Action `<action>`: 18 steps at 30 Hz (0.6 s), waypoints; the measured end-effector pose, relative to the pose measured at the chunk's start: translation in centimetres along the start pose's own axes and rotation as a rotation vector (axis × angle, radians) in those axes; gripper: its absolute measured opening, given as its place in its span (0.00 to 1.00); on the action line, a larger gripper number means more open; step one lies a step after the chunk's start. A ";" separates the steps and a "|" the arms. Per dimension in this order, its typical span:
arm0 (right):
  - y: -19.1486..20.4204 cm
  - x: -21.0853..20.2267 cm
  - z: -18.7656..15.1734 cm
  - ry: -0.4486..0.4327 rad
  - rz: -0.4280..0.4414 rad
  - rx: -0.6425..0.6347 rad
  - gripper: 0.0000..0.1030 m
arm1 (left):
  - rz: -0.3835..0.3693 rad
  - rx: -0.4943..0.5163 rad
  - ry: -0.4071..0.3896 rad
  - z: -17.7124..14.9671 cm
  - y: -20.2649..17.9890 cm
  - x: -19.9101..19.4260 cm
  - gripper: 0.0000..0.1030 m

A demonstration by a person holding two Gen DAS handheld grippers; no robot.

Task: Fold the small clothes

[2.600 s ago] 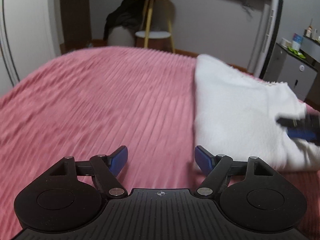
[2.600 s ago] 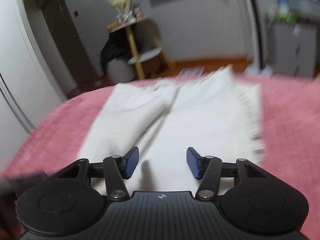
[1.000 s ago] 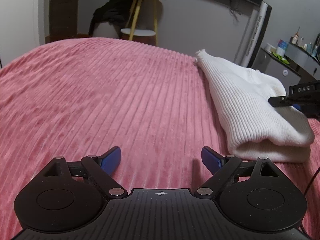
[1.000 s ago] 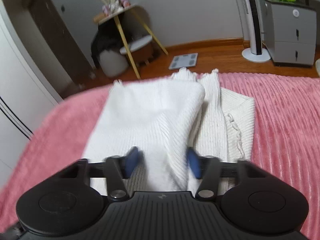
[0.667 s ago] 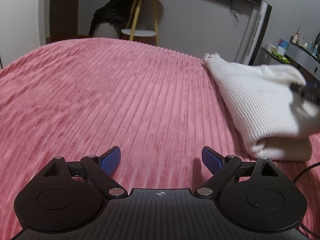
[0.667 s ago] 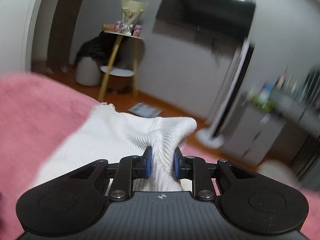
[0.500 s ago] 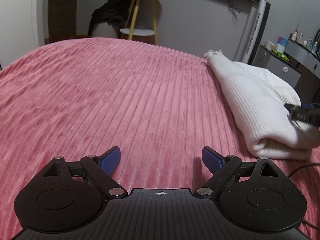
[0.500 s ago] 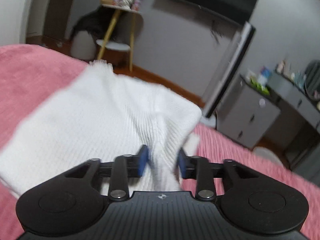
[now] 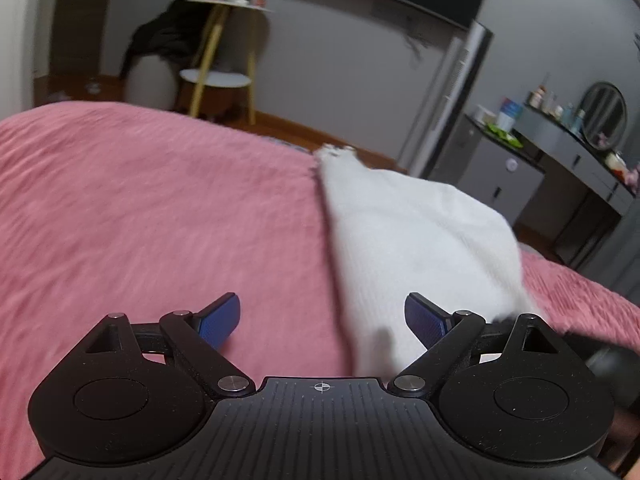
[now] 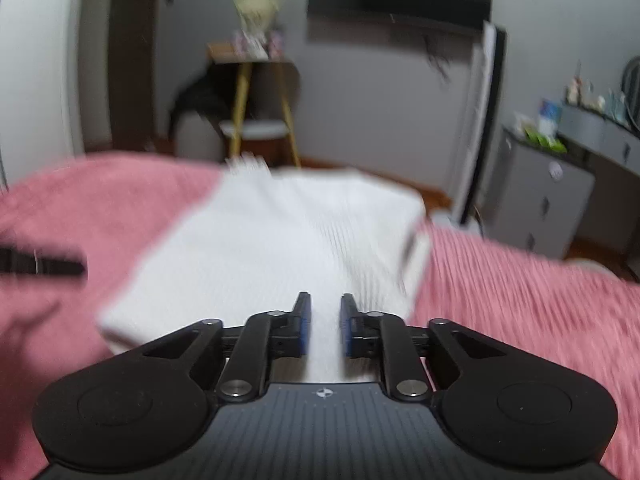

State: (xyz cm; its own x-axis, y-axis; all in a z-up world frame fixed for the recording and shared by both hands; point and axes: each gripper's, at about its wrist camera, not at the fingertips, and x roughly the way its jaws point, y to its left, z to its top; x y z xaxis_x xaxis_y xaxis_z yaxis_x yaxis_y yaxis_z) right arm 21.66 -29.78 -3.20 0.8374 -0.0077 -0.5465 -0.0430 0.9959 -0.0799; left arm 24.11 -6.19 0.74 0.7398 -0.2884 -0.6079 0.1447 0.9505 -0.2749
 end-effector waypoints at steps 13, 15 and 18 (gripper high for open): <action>-4.1 -0.9 0.8 -0.025 0.058 0.169 0.08 | 0.068 0.085 0.178 0.1 -1.5 5.1 0.90; -4.0 -0.1 1.4 -0.026 0.051 0.155 0.08 | 0.083 0.106 0.177 0.5 -2.1 5.3 0.91; -3.4 1.6 2.8 -0.029 0.038 0.088 0.08 | 0.100 0.143 0.161 1.6 -3.1 5.4 0.91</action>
State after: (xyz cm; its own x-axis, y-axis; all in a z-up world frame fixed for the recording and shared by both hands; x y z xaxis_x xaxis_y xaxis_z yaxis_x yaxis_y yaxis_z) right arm 24.68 -32.94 -1.44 0.8514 0.0317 -0.5236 -0.0282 0.9995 0.0146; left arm 28.73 -10.48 -0.48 0.6424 -0.1960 -0.7408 0.1764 0.9786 -0.1059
